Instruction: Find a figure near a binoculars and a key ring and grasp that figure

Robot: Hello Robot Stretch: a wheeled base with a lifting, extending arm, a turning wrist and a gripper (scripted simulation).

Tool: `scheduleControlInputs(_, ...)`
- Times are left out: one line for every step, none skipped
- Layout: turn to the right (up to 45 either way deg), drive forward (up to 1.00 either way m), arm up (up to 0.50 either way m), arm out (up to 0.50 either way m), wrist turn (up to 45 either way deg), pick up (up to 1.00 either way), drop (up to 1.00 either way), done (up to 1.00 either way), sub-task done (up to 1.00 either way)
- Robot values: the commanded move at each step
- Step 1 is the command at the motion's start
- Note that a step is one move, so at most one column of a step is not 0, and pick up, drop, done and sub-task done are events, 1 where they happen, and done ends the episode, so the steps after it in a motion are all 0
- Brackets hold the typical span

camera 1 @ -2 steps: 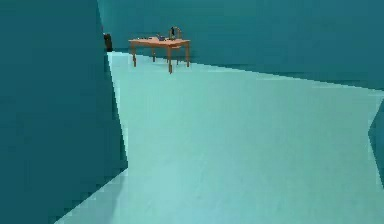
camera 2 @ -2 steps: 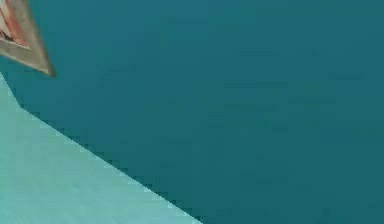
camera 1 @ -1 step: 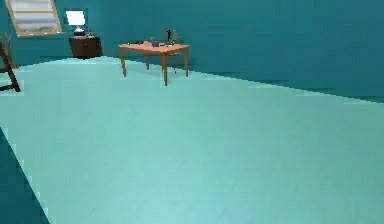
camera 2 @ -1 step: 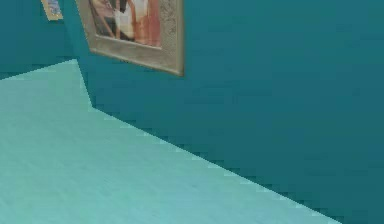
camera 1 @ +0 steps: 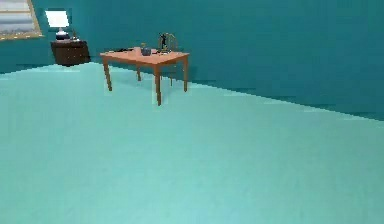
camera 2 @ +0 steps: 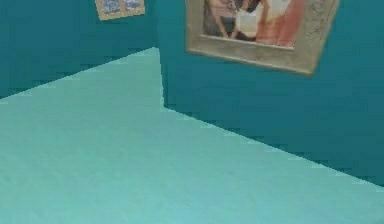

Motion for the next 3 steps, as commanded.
scheduleControlInputs(0.0, 1.00, 0.00, 0.00, 0.0, 0.00, 0.00, 0.00, 0.00)
scheduleControlInputs(0.0, 1.00, 0.00, 0.00, 0.0, 0.00, 0.00, 0.00, 0.00)
scheduleControlInputs(-3.0, 0.00, 0.00, 0.00, 0.0, 0.00, 0.00, 0.00, 0.00)
